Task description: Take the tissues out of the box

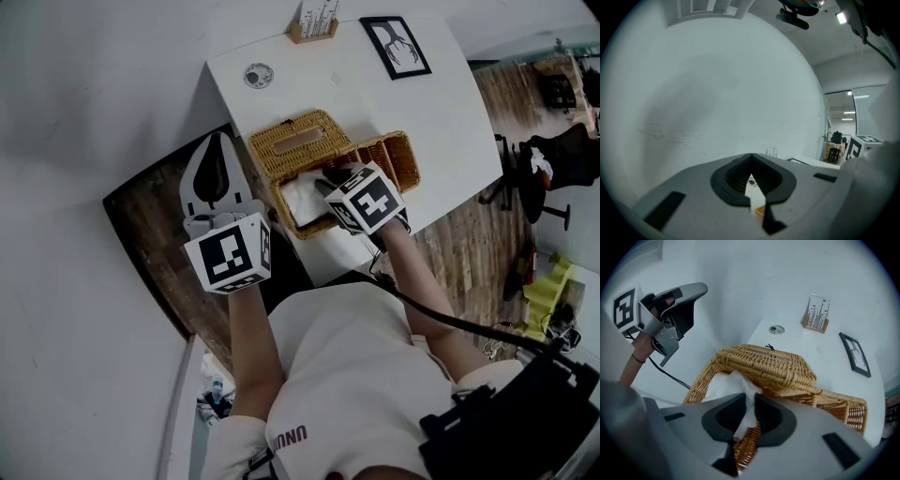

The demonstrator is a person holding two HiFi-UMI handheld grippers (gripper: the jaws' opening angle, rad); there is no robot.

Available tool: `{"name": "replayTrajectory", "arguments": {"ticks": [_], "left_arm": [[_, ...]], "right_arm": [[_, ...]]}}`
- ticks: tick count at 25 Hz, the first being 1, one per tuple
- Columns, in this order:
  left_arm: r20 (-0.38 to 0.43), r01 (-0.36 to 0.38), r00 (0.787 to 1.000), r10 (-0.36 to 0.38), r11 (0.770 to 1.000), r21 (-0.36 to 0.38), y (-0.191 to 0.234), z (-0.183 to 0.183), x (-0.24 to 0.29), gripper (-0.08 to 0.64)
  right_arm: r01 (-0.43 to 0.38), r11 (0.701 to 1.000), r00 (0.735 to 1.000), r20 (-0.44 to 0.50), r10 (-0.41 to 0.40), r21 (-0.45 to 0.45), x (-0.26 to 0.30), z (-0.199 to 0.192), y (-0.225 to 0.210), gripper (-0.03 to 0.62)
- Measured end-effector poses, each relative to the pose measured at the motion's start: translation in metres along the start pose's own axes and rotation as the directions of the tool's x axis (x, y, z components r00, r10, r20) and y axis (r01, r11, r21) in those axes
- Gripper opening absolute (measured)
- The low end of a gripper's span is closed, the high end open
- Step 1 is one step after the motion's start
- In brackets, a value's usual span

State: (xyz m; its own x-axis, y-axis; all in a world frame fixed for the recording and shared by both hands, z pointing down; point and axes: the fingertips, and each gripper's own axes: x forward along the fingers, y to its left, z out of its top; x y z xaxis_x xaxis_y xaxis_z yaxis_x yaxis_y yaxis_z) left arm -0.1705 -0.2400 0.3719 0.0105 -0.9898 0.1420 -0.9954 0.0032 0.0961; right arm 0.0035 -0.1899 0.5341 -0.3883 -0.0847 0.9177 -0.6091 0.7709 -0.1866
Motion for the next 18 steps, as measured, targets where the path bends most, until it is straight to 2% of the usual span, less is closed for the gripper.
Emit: {"name": "replayTrajectory", "arguments": {"ticks": [18], "left_arm": [[0.011,-0.029,1.0,0.029,1.0,0.003,0.002,0.003,-0.008,0.009]], "right_arm": [[-0.008,1.0,0.998,0.055,0.008,-0.003,-0.023,0.001,0.004,0.041]]}}
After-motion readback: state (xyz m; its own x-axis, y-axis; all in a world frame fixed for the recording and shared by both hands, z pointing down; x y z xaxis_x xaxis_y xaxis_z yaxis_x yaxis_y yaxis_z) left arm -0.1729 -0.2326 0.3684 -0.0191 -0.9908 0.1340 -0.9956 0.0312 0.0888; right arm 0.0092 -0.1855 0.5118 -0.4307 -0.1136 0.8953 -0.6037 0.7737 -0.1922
